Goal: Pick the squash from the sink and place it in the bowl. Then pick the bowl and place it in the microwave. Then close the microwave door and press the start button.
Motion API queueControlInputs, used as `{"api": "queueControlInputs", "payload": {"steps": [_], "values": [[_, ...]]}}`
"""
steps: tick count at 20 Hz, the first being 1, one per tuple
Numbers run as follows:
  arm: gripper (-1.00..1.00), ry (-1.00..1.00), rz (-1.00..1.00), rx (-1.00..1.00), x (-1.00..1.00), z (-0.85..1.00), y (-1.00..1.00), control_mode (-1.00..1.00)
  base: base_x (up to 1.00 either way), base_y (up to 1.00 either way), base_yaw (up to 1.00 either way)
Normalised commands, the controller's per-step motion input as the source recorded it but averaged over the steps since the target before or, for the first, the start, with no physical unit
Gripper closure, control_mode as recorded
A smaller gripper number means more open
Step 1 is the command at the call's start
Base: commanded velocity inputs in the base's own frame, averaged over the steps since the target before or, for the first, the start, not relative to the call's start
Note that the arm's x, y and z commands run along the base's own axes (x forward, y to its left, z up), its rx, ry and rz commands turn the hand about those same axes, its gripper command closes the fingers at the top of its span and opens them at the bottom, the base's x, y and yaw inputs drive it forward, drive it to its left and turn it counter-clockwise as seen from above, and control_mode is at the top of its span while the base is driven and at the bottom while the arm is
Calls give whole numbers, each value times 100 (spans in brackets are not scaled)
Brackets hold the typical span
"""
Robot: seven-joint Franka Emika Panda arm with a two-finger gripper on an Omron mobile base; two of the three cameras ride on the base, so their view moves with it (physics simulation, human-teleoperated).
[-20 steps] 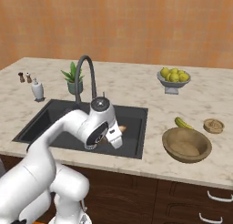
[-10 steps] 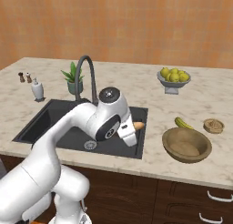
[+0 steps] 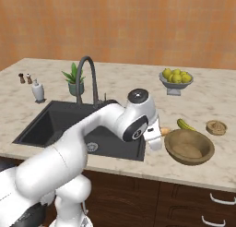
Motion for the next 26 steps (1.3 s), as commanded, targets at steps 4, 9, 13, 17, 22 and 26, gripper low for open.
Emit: {"api": "queueControlInputs", "payload": {"steps": [4, 9, 13, 17, 22, 26], "values": [[100, 11, 0, 9, 70, -14, -76, -100, 0, 0, 0], [100, 12, 0, 20, 60, -40, -79, -100, 0, 0, 0], [100, 11, 0, 24, 48, -62, -75, -100, 0, 0, 0], [100, 21, 0, 25, 63, -65, -57, -100, 0, 0, 0], [100, 20, 0, 20, 50, -38, -39, -100, 0, 0, 0], [100, 11, 0, 13, 10, -4, -28, -100, 0, 0, 0]]}}
